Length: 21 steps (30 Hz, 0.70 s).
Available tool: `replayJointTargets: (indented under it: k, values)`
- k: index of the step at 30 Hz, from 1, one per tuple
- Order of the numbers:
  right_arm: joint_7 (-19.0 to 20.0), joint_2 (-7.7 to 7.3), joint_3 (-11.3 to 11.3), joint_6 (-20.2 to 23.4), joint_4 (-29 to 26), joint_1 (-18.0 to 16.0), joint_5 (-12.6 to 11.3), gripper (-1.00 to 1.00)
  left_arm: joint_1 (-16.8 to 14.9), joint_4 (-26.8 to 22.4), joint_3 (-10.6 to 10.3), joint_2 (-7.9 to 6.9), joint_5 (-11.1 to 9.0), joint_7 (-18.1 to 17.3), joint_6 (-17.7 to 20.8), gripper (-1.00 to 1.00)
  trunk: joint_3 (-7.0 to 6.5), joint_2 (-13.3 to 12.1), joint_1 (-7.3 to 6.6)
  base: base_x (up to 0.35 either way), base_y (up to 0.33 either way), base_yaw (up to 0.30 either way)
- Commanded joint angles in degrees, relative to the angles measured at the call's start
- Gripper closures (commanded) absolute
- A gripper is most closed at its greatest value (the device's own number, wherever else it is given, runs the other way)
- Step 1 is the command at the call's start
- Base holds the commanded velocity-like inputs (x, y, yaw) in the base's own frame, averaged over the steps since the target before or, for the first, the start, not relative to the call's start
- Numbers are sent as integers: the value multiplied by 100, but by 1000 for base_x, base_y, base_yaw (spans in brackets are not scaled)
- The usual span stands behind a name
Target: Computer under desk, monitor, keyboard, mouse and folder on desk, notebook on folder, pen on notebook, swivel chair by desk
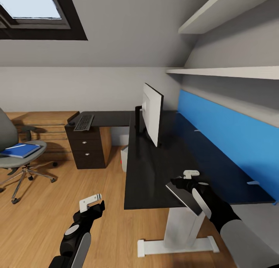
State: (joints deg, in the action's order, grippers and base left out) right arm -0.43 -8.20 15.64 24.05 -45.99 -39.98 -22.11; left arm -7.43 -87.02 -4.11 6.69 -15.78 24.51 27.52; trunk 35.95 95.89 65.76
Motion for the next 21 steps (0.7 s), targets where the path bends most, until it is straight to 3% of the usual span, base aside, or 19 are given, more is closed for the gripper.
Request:
replayJointTargets:
  k: [1, 21]
  values:
    - [-14, -8, 13, 35, 275, -1, -30, -100, -4, -8, -5, -1, -63, 57, 14, -100, -12, -39, -23, -4, 0, 0]
    - [-3, -32, 4, -337, 107, -1, -30, -100, -4, -5, -6, -1, -69, 68, 11, -100, -371, -841, -462, -1, 0, 0]
